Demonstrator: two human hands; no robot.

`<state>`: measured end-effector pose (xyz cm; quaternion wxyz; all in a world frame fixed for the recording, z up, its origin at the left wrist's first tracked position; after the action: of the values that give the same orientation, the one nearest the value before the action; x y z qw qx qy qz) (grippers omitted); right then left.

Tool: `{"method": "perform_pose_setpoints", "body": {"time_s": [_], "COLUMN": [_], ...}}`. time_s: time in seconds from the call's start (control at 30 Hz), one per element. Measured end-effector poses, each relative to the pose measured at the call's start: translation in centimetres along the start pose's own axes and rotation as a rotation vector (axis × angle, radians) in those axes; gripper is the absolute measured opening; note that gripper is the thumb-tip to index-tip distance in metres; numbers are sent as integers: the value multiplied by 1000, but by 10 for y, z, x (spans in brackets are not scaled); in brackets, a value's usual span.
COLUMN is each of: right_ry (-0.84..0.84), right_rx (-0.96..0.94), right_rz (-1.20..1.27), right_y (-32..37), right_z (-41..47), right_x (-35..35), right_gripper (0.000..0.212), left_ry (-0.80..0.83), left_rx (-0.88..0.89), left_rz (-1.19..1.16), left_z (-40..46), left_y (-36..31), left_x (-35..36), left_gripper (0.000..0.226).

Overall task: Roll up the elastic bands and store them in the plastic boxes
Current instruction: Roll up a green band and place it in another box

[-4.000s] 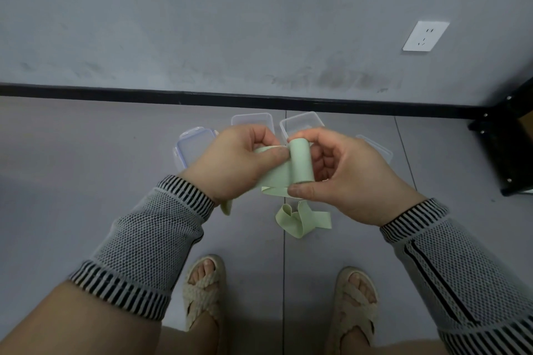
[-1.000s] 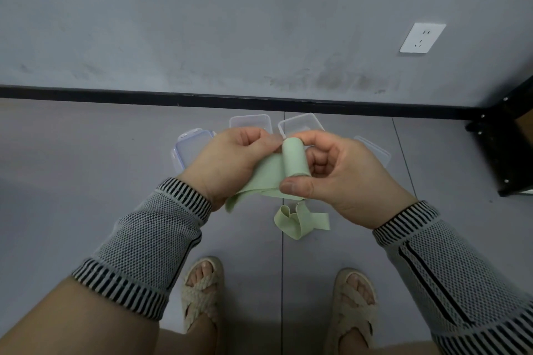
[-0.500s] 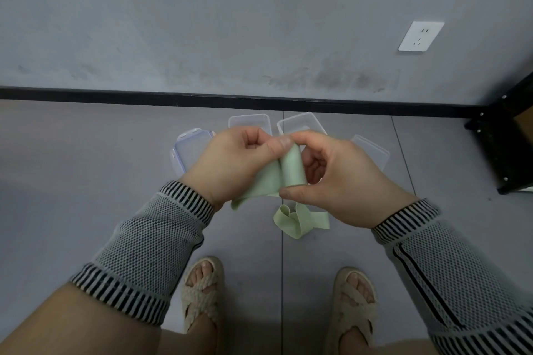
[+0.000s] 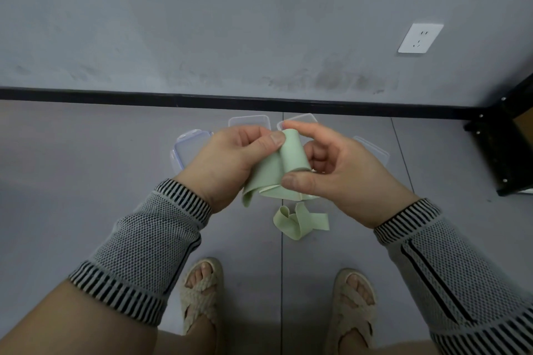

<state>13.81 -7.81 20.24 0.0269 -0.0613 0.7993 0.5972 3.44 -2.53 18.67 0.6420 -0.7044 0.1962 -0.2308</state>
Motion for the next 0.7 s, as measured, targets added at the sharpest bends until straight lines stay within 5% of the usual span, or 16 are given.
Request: {"method": "perform_pose_setpoints", "body": {"time_s": [0.37,0.7], "right_ry": [40,-213], "right_rx": [8,-73], "right_rz": [194,-597], "right_y": [1,5], "right_z": [0,0], "right_x": [-5,-5], "right_gripper": [54,49], "left_ry": [-9,-104], "left_rx": [36,66], "left_rz": [10,366], "left_z": [0,-2], "left_y": [-6,-3], "left_x": [-8,-9], "left_gripper": [9,6]}}
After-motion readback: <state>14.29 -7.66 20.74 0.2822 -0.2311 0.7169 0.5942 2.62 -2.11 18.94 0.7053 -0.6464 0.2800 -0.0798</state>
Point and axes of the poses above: each hand's wrist, its own z-axis towards the middle knuckle, its own x-axis out of the palm, y = z × x, the point moved 9 cm from there along z, towards the middle knuckle, and after that the axes turned 11 degrees about x, right-handed, at the moved point
